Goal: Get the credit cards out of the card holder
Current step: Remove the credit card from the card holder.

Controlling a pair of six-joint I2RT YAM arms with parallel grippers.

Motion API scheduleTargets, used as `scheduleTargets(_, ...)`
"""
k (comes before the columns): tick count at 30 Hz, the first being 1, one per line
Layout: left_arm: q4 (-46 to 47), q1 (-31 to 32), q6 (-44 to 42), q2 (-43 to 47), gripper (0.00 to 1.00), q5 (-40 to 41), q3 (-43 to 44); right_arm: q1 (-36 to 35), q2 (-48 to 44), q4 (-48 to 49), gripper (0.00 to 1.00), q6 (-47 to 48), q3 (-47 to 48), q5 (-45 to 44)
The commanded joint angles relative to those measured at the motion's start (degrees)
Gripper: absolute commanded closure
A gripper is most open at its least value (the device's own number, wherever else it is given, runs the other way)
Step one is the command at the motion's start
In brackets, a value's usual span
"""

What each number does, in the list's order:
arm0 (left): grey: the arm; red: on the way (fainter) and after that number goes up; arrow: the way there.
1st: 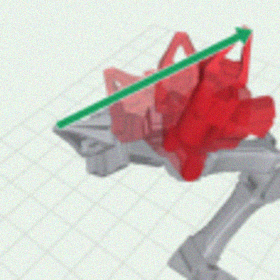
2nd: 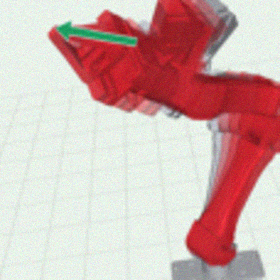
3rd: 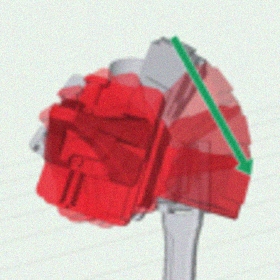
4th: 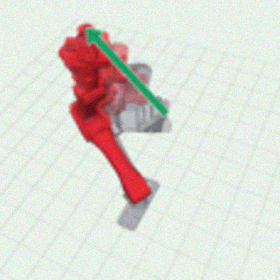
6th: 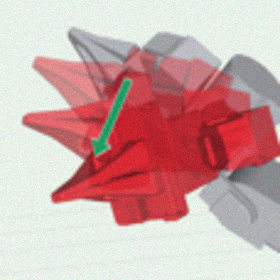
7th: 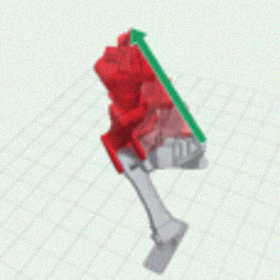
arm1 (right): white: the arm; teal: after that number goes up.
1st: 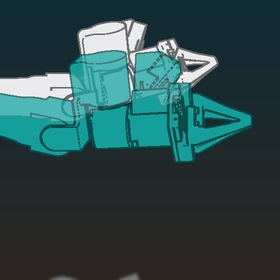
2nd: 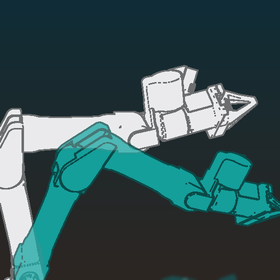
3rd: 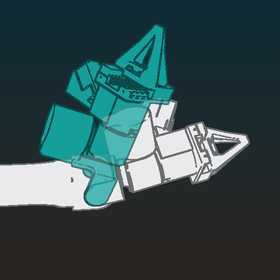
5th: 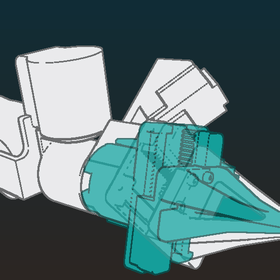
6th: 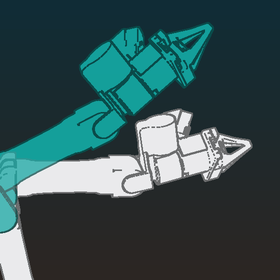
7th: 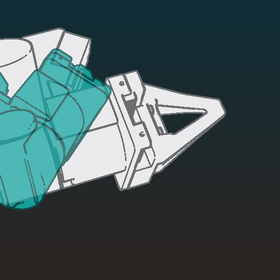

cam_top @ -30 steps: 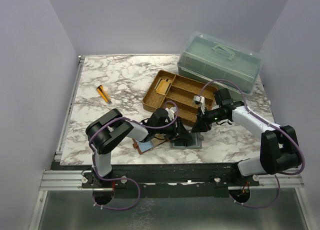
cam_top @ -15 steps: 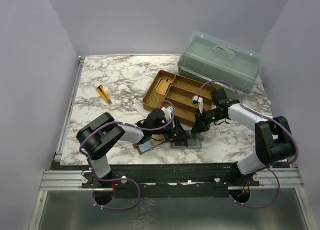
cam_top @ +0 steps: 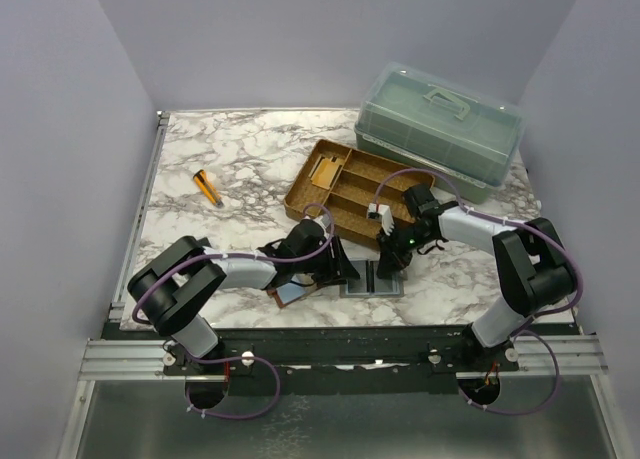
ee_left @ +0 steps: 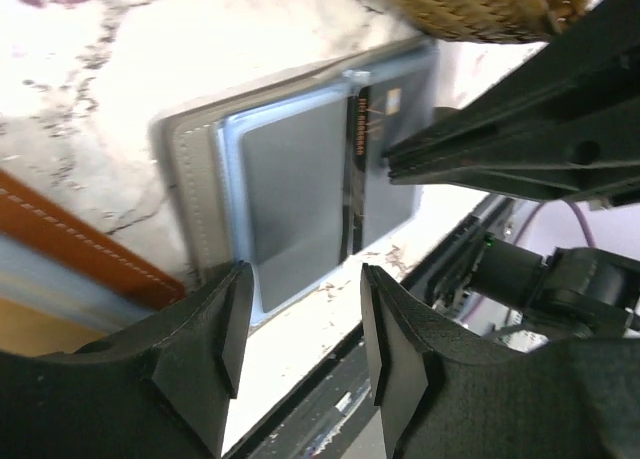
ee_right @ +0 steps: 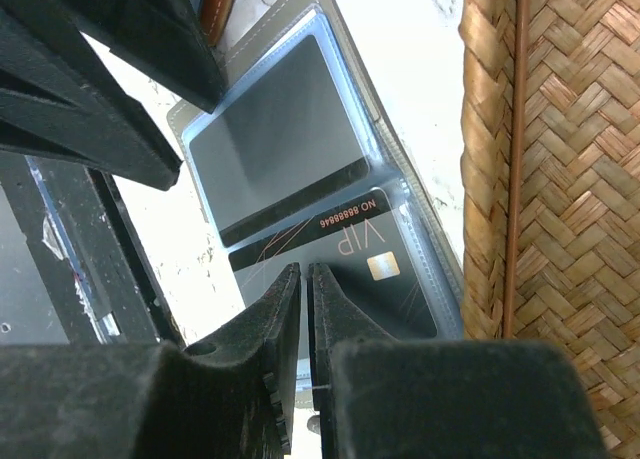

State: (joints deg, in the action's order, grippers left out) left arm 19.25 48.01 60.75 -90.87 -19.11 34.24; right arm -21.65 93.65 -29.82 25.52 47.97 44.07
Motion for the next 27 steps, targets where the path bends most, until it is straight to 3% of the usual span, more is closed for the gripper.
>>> scheduleTargets(1, -8.51, -0.19, -3.3, -1.02, 0.47, 5.41, 2.22, -0.85, 2.4, 2.14, 0.85, -0.52, 0.63, -10.18)
scheduleTargets(21, 1.36, -0.14, 0.63, -5.92, 0.51, -2.93, 2.39, -1.38, 2.2, 0.56, 0.84, 0.81, 1.12, -6.22)
scheduleTargets(27, 1.46, -0.19, 0.9, -7.98, 0.65, -1.87, 1.86, -1.38, 0.64, -1.7, 0.77, -0.95, 2.59, -0.62)
